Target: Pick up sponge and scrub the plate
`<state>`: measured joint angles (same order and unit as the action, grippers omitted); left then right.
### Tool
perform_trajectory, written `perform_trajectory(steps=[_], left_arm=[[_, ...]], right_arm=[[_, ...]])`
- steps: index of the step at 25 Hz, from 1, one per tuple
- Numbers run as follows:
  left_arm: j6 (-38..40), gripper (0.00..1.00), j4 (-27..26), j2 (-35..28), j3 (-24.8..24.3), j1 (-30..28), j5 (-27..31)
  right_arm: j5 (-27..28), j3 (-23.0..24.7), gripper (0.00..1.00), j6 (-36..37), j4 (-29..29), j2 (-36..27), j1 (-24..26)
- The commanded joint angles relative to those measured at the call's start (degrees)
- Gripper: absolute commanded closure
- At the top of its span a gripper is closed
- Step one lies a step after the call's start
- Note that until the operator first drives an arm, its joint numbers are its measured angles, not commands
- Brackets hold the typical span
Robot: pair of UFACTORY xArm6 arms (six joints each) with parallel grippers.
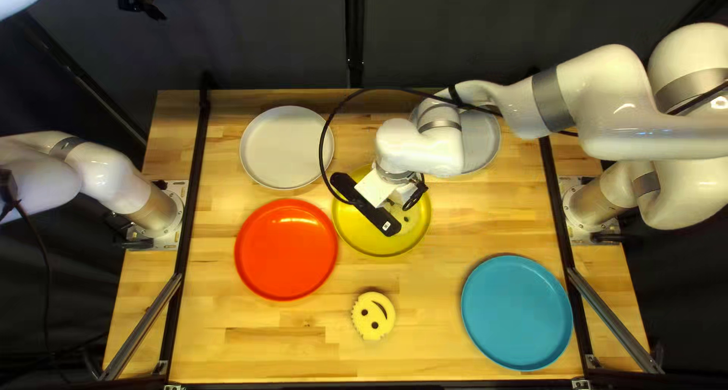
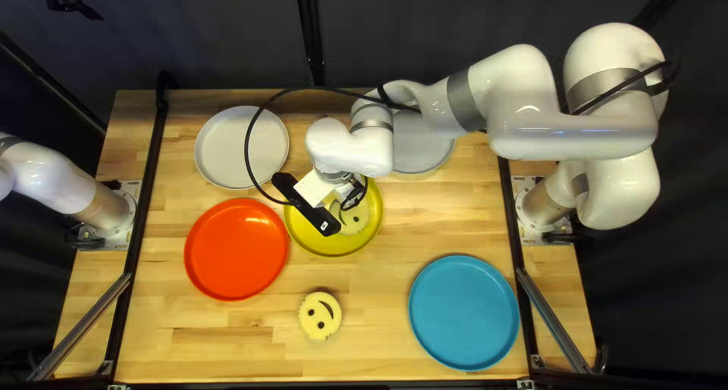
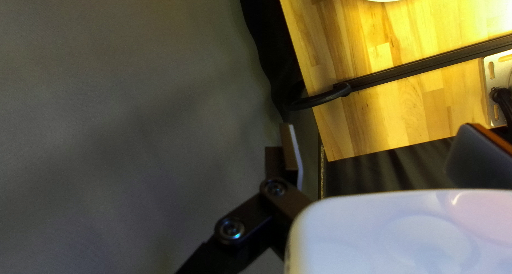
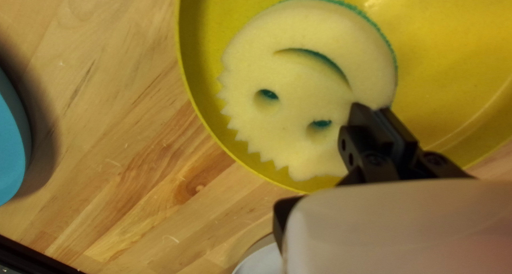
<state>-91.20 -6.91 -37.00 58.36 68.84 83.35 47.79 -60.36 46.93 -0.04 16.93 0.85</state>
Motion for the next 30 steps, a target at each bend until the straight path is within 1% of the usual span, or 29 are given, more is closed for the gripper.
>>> perform_trajectory(steps=[1, 7, 13, 18, 26, 30], left_arm=[[0.0, 0.0, 0.0, 0.0, 0.0, 0.0, 0.0], [0.0, 0.0, 0.0, 0.0, 0.0, 0.0, 0.0], [0.0, 0.0, 0.0, 0.0, 0.0, 0.0, 0.0], [0.0, 0.0, 0.0, 0.0, 0.0, 0.0, 0.0], [0.0, 0.0, 0.0, 0.0, 0.0, 0.0, 0.0], [0.0, 0.0, 0.0, 0.0, 0.0, 0.0, 0.0]], right_arm=[[1.18, -1.06, 1.0, 2.07, -0.32, 0.12, 2.12], [2.41, -3.04, 1.0, 6.95, -0.17, 1.64, 7.16], [2.42, -3.25, 1.0, 8.34, -0.73, 1.87, 9.19], [2.0, -2.87, 1.0, 6.64, -1.72, 1.58, 7.99], [1.41, -1.24, 1.0, 1.88, -3.03, 0.32, 2.99], [0.46, 0.29, 1.0, -0.59, -3.72, -0.32, 0.58]])
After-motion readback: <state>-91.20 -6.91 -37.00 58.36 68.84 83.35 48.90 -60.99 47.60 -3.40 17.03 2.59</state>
